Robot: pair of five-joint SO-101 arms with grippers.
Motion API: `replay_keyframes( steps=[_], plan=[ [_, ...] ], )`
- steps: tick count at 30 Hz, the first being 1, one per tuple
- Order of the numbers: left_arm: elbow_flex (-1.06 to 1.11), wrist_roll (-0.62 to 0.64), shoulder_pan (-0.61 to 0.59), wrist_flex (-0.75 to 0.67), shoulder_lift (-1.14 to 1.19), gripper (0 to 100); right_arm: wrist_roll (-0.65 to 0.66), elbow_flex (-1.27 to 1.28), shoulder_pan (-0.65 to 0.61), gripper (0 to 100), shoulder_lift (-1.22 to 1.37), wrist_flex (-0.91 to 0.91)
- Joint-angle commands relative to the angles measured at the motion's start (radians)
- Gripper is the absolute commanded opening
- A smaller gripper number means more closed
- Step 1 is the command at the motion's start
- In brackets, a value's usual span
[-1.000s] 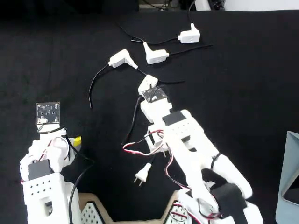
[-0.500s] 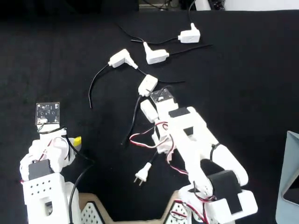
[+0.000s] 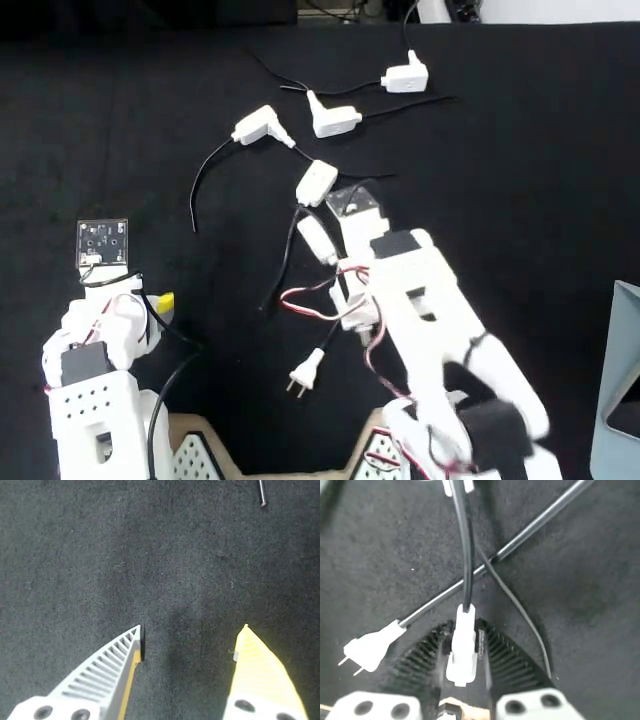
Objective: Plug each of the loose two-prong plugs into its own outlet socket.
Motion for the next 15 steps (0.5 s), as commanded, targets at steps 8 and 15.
replay_keyframes(
  steps=[8, 15],
  plan=[
    [-0.039, 0.046, 0.016, -0.017, -0.012, 30, 0.009, -0.114, 0.009, 1.1, -0.492, 0.112],
    [-0.157, 0.135, 0.027, -0.012, -0.012, 30, 0.002, -0.108, -0.086, 1.1, -0.696, 0.034]
  ],
)
